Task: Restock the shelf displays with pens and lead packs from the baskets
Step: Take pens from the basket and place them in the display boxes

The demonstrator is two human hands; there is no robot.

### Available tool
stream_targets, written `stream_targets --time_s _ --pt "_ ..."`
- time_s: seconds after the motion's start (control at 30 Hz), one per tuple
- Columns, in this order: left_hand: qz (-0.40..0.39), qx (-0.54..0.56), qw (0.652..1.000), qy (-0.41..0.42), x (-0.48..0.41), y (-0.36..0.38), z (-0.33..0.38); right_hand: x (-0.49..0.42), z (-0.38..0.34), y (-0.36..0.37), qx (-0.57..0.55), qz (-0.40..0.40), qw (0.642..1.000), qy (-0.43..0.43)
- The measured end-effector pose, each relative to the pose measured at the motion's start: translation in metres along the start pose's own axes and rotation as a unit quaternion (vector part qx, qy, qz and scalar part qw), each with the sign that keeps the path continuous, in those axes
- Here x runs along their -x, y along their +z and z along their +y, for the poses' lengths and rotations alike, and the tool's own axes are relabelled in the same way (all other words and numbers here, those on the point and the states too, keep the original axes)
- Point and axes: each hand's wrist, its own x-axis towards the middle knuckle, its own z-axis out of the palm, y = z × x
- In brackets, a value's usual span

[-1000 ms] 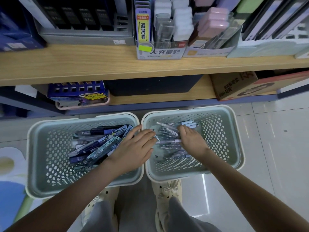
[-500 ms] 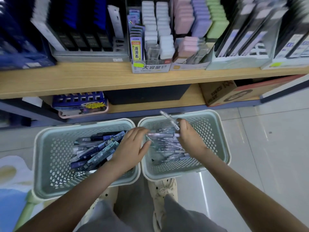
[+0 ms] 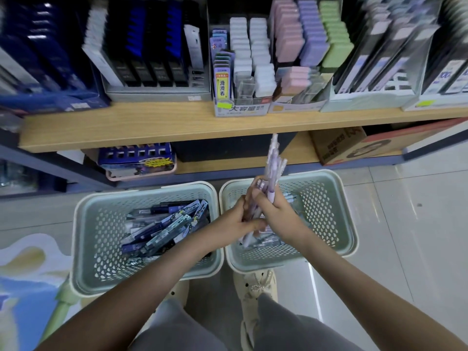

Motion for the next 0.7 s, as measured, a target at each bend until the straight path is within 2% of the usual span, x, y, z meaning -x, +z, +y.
stream_targets --time_s 0.07,0.17,0.4,0.6,0.7 --pt "0.010 0.003 1.000 -0.018 0.004 -0.002 0.002 -0.003 0.007 0.002 -0.055 0.002 0.998 0.031" --pt "0.034 -0.067 0.996 -0.048 0.011 -0.005 0.003 -0.008 0.023 0.002 -0.054 0.021 0.998 0.023" --pt "0.075 -0.103 0.991 -0.035 0.014 -0.003 -0.002 -0.009 0.032 0.002 -0.146 -0.008 0.989 0.031" --pt "0.103 -0.145 0.981 -0.078 0.011 -0.002 -0.009 -0.002 0.038 0.007 -0.122 0.010 0.991 0.056" --pt "0.113 -0.112 0.984 -0.080 0.012 -0.005 -0.012 -0.003 0.040 0.003 -0.060 0.037 0.995 0.071"
